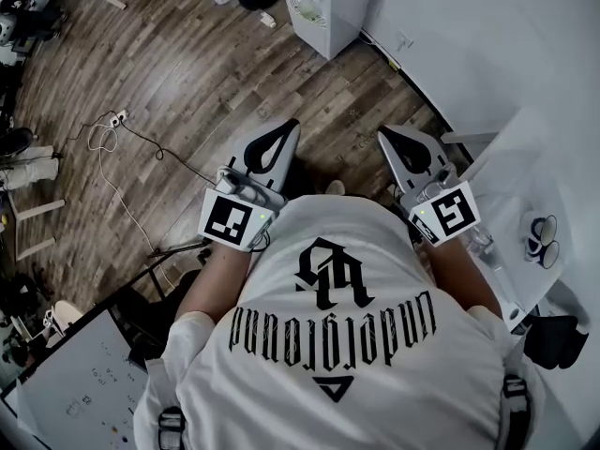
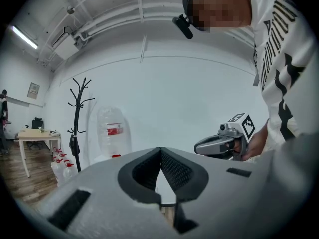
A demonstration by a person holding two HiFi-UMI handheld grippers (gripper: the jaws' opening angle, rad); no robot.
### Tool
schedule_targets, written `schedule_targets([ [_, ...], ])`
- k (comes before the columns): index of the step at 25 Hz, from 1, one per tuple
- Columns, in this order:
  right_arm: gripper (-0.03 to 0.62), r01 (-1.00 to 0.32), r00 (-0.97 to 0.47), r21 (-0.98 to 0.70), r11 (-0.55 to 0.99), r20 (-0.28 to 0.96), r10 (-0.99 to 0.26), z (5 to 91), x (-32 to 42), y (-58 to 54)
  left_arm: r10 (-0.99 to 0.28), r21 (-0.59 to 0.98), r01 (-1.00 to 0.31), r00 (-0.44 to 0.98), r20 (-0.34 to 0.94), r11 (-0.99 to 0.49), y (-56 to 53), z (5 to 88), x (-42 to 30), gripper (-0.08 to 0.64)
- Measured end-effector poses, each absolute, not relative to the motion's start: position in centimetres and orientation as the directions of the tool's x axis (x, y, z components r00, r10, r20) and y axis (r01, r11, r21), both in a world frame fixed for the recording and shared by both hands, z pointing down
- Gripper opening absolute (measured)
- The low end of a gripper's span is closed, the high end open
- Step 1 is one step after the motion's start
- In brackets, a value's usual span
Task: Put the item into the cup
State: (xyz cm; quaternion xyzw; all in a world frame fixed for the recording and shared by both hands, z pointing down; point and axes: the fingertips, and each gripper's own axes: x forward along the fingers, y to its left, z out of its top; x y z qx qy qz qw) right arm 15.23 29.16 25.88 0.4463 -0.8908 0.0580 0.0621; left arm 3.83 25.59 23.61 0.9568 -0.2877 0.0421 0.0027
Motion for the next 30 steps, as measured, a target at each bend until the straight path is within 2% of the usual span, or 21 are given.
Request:
schedule_targets([
  [9, 0.006, -0.788, -0.612, -0.01, 0.615, 0.114, -0.782, 25.3, 15.1, 31.9, -0.571, -0.011, -0.572, 0.817, 0.077, -0.82, 28.4, 22.7, 3.3, 0.008],
  [15, 0.005, -0.789, -0.611, -0.006, 0.614, 0.11, -0.784, 25.0, 14.9, 32.2, -0.57, -0.032, -0.569, 0.821, 0.028, -0.822, 28.3, 22.1, 3.2, 0.008],
  [30, 0.005, -0.789, -0.612, -0.007, 0.615, 0.111, -0.783, 25.0, 13.8, 30.5, -0.57, -0.032, -0.569, 0.821, 0.045, -0.822, 26.9, 22.7, 2.0, 0.008],
])
